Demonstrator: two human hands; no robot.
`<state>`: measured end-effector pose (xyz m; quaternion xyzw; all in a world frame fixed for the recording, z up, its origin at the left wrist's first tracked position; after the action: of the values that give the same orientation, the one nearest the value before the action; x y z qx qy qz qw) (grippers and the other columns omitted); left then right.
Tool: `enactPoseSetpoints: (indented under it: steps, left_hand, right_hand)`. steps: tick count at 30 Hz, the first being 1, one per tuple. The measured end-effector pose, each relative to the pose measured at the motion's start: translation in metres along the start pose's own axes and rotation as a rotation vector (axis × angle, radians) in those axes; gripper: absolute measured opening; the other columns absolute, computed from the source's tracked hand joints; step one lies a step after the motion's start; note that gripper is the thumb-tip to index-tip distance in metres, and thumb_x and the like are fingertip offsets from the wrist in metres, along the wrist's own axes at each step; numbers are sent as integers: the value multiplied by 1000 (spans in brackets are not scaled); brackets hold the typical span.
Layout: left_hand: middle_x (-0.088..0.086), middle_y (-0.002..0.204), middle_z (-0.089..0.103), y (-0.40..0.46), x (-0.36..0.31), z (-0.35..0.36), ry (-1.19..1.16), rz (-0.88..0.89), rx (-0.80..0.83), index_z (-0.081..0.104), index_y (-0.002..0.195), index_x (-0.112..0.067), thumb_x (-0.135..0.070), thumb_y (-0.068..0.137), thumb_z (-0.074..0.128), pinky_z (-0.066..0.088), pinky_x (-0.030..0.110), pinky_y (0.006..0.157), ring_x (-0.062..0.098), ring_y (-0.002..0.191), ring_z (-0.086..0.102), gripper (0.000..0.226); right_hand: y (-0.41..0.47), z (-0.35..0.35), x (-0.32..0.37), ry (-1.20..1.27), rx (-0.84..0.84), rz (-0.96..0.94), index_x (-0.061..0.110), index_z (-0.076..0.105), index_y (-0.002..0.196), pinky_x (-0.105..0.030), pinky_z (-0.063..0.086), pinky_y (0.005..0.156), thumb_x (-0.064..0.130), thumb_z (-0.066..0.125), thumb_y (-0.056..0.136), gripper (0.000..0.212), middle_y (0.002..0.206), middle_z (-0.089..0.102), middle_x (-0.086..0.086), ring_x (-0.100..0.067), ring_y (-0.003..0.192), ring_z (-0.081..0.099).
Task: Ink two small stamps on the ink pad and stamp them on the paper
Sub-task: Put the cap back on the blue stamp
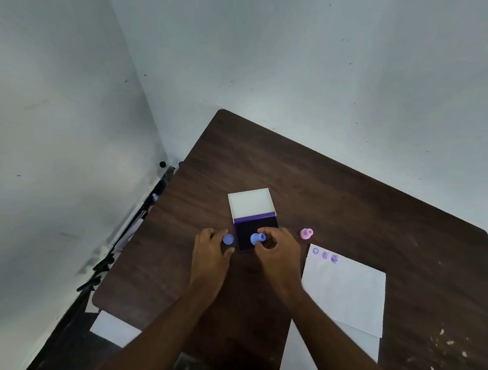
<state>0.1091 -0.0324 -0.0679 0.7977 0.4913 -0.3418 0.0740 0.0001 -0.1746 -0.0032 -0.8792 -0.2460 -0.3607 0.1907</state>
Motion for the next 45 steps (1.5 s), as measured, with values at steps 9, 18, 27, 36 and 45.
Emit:
enactPoseSetpoints:
  steps: [9,18,27,36,45]
  left_hand:
    - [4,122,55,6,-4,-2,-64,-20,-10,61,122,-17,-21,83,73,32,21,90,17,112,48,41]
    - [-20,88,58,6,-4,-11,-287,-114,62,59,98,-31,-25,82,74,43,10,71,3,86,59,23]
    - [-25,81,62,3,-18,-29,-467,-51,150,62,93,-39,-27,72,85,42,-4,63,-15,76,61,33]
    - [1,86,77,-1,-17,-31,-824,-146,209,69,97,-14,-9,68,86,59,24,63,19,74,75,33]
    - [-9,91,77,-2,-29,-37,-818,-118,183,75,107,-18,-10,74,81,57,17,71,6,84,73,35]
  right_hand:
    - [2,-1,-2,-4,-9,-1,4,67,104,-26,42,82,15,73,80,26,103,70,-16,-11,85,52]
    - [2,-1,4,17,6,-25,7,67,102,-17,39,77,14,71,81,23,99,70,-12,-10,83,54]
    - [-2,13,10,138,140,56,11,66,111,-22,45,87,22,70,83,30,108,69,-9,-13,89,58]
    - [-1,10,3,352,127,190,16,69,108,-28,57,82,21,75,78,31,100,73,-1,-12,88,68]
    - [-4,19,0,592,180,298,26,71,88,-19,56,58,13,75,77,17,76,74,11,-11,69,72]
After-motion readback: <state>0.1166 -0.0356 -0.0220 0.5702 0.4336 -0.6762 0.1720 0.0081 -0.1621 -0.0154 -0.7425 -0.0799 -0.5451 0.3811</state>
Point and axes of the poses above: each hand's wrist, its own y-axis towards the middle knuckle, its own z-axis out of the palm, x = y × z, the point moved 8 cm from there along y, towards the middle knuckle
